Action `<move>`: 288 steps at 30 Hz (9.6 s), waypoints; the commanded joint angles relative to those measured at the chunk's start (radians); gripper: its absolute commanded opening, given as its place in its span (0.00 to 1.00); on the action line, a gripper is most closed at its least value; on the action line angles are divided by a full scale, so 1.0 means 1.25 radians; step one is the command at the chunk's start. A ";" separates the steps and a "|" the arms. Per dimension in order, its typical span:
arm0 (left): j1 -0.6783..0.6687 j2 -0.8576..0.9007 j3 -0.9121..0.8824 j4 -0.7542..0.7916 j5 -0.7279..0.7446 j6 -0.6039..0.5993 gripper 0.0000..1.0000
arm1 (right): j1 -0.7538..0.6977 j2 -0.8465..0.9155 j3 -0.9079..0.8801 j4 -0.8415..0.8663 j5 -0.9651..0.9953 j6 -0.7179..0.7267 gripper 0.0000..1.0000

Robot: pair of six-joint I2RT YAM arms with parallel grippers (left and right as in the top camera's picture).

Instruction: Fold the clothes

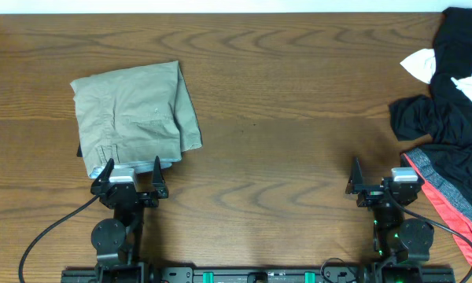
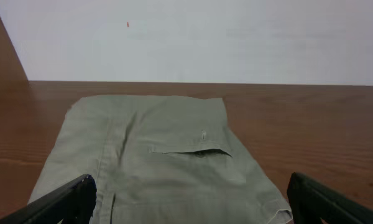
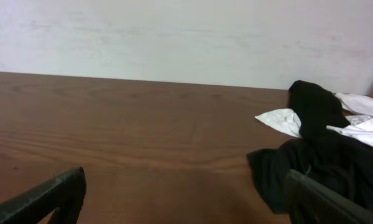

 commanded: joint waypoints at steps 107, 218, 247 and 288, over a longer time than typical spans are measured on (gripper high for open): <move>-0.040 0.122 0.166 -0.070 0.048 -0.151 0.98 | 0.002 0.101 0.156 -0.089 0.101 0.116 0.99; -0.040 0.755 0.618 -0.378 0.133 -0.157 0.98 | 0.415 1.471 0.846 0.358 0.014 0.144 0.99; -0.162 1.173 0.619 0.097 0.292 -0.230 0.06 | 0.266 1.208 0.846 -0.245 0.088 0.123 0.74; -0.005 1.431 0.636 0.173 -0.249 -0.036 0.06 | 0.275 1.208 0.846 -0.316 0.058 0.125 0.75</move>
